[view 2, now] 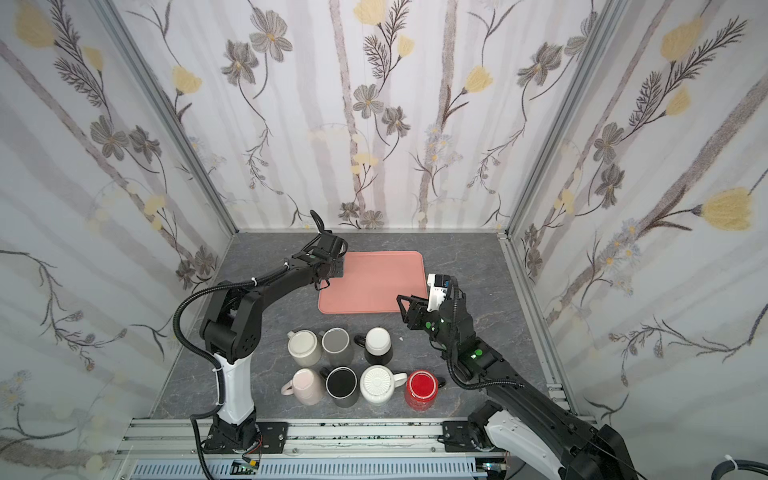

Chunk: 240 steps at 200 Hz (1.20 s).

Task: Turn the mug right side up
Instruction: 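Set the white mug upright on the pink tray with the left gripper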

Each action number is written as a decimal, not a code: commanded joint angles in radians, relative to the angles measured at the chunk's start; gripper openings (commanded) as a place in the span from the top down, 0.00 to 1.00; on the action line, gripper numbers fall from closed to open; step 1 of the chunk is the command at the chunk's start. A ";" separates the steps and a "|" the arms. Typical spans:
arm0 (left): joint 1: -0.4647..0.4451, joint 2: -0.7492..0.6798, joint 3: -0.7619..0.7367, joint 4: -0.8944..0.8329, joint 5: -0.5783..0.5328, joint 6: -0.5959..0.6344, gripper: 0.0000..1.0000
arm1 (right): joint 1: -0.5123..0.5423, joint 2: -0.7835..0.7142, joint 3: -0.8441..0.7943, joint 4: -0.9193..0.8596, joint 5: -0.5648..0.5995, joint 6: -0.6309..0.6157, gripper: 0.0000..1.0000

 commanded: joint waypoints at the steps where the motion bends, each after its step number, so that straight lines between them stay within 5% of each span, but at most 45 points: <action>1: 0.005 0.022 0.034 0.006 -0.027 0.021 1.00 | -0.007 -0.013 -0.008 -0.005 -0.006 -0.009 0.48; 110: 0.039 0.058 0.055 0.002 0.005 0.028 1.00 | -0.022 -0.023 -0.016 -0.003 -0.023 -0.009 0.47; 155: 0.039 0.028 0.039 0.026 0.037 0.013 0.60 | -0.025 -0.015 -0.004 -0.027 -0.035 -0.013 0.43; 240: 0.020 -0.326 -0.121 0.178 0.222 -0.111 0.30 | -0.023 0.033 0.009 -0.087 -0.069 -0.078 0.40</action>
